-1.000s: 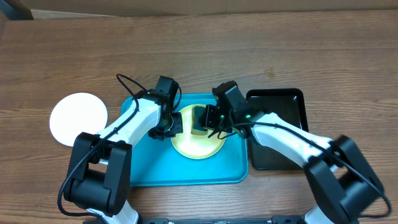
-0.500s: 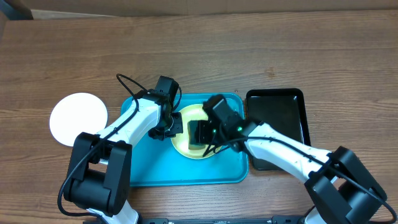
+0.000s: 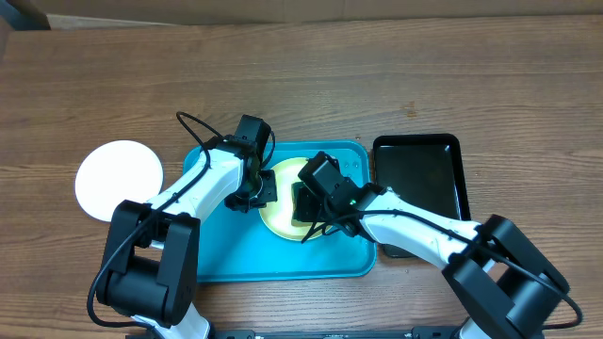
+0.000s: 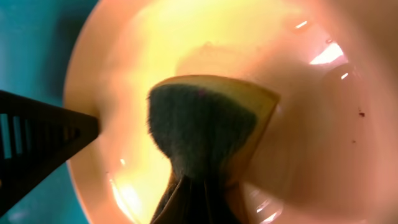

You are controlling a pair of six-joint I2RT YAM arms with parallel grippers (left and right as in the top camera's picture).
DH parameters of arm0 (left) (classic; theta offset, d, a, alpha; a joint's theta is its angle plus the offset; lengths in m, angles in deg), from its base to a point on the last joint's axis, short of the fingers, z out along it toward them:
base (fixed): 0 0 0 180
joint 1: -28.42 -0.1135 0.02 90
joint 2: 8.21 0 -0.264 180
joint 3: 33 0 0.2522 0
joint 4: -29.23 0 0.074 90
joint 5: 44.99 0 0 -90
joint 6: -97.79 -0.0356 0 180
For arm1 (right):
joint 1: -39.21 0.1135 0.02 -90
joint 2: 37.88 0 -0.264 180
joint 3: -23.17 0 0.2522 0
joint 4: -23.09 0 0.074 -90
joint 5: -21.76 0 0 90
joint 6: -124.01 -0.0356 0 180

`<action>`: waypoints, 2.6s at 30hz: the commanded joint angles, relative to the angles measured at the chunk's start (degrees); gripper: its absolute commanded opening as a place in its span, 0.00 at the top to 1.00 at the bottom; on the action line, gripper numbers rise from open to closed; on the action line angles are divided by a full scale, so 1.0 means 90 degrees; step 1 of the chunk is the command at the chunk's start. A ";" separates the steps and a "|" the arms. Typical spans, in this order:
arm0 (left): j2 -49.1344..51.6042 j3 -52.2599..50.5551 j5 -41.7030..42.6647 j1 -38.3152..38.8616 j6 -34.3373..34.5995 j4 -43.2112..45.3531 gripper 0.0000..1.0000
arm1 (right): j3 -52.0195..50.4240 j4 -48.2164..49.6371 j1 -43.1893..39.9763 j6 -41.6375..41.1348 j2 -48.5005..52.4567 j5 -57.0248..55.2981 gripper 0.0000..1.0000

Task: Clean dirty plates on tray and stack at the side
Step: 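Scrub the yellow-green plate with the sponge in the right gripper, then return the sponge to the black tray with the right gripper, then lift the yellow-green plate on edge with the left gripper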

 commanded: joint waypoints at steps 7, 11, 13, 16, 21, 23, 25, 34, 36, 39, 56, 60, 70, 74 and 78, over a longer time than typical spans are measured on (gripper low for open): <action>0.0151 -0.0119 -0.0231 0.0005 -0.0117 -0.0002 0.96 | -0.0015 -0.0379 -0.0612 0.0491 -0.0289 -0.0500 0.96; 0.0151 -0.0119 -0.0231 0.0005 -0.0117 0.0005 0.96 | 0.0046 -0.0350 -0.1095 0.1020 -0.0571 -0.0056 0.96; 0.0151 -0.0119 -0.0231 0.0005 -0.0117 0.0005 0.96 | 0.0114 -0.0345 -0.1287 0.1073 -0.0697 0.0277 0.96; 0.0151 -0.0119 -0.0236 0.0005 -0.0117 0.0005 0.96 | 0.0248 -0.0333 -0.1491 0.1545 -0.0920 0.0950 0.96; 0.0151 -0.0119 -0.0236 0.0007 -0.0119 0.0005 0.96 | 0.0325 -0.0648 -0.1834 0.1712 -0.1435 0.1205 0.96; 0.0151 -0.0119 -0.0238 0.0005 -0.0119 0.0005 0.96 | 0.0323 -0.0962 -0.2091 0.1710 -0.1642 0.1200 0.96; 0.0151 -0.0119 -0.0238 0.0007 -0.0119 0.0007 0.96 | 0.0323 -0.1343 -0.2402 0.1710 -0.1778 0.1044 0.96; 0.0151 -0.0119 -0.0238 0.0007 -0.0121 0.0002 0.96 | 0.0136 -0.2650 -0.3395 0.2093 -0.1783 0.0279 0.96; 0.0151 -0.0119 -0.0238 0.0007 -0.0121 -0.0007 0.96 | 0.0010 -0.2749 -0.3400 0.2091 -0.1758 -0.0180 0.96; 0.0151 -0.0119 -0.0233 0.0007 -0.0119 -0.0063 0.96 | -0.0187 -0.2739 -0.3400 0.2057 -0.1732 -0.0738 0.94; -0.2261 0.0097 -0.3305 0.0850 0.0301 -0.0568 0.96 | -0.0617 -0.2358 -0.3400 0.2018 -0.1722 -0.0872 0.00; -0.2756 0.0097 -0.5076 0.1770 0.0474 -0.0884 0.96 | -0.0617 -0.2358 -0.3400 0.2018 -0.1722 -0.0872 0.00; -0.2817 0.0097 -0.8959 0.4515 0.0500 -0.1265 0.96 | -0.0617 -0.2361 -0.3400 0.2018 -0.1722 -0.0872 0.00; -0.2817 0.0097 -0.9758 0.5044 0.0389 -0.1263 0.96 | -0.0617 -0.2361 -0.3400 0.2018 -0.1722 -0.0872 0.00; -0.2817 0.0097 -0.9996 0.5217 0.0053 -0.1260 0.96 | -0.0617 -0.2358 -0.3400 0.2018 -0.1722 -0.0872 0.00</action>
